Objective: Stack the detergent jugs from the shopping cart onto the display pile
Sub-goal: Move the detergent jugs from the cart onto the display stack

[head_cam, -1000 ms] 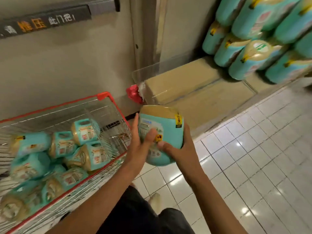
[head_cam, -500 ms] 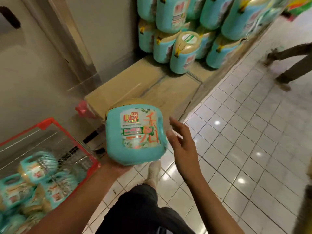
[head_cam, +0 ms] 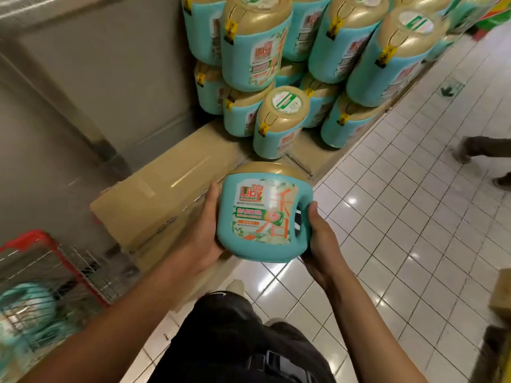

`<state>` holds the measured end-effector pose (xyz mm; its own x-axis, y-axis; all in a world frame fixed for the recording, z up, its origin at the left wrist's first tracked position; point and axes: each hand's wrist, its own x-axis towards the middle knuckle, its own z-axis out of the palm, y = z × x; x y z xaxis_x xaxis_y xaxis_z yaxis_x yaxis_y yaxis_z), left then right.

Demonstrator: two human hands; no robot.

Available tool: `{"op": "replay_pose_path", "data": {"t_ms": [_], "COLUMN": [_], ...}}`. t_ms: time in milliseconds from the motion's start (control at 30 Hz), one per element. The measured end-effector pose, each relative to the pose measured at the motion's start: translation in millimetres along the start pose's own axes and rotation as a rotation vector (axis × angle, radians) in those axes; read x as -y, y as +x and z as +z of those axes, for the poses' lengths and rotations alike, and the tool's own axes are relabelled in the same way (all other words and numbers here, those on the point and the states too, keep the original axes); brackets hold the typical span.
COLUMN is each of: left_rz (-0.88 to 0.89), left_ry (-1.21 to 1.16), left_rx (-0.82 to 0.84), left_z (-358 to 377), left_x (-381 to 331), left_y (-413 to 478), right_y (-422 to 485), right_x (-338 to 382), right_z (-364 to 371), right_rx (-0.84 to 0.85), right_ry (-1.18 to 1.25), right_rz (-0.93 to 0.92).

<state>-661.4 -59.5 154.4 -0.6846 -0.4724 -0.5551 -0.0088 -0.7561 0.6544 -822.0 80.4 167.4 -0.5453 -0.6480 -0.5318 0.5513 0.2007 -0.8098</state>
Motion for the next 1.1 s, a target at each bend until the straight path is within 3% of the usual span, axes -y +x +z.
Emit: {"op": "replay_pose_path", "data": {"t_ms": [233,400,800,1033,1100], "left_rz": [0.091,0.226,0.641,0.765,0.768], "left_ry": [0.167,0.138,0.340,0.493,0.513], "left_rx": [-0.101,-0.143,-0.392,-0.493,-0.496], "left_z": [46,81,145,140,137], "left_x": [-9,-19,-64,-91,-94], "left_y": [38,57,91,116,126], "right_y": [54,101,198,212,213], "right_x": [42,86,191,199,198], "right_z": [-29,-47,-38,-11,-10], "right_rx": [0.035,0.159,0.579,0.608,0.593], "right_ry": [-0.067,-0.140,-0.215,-0.110,-0.189], "right_rz": [-0.066,-0.081,-0.263,-0.353,-0.409]}}
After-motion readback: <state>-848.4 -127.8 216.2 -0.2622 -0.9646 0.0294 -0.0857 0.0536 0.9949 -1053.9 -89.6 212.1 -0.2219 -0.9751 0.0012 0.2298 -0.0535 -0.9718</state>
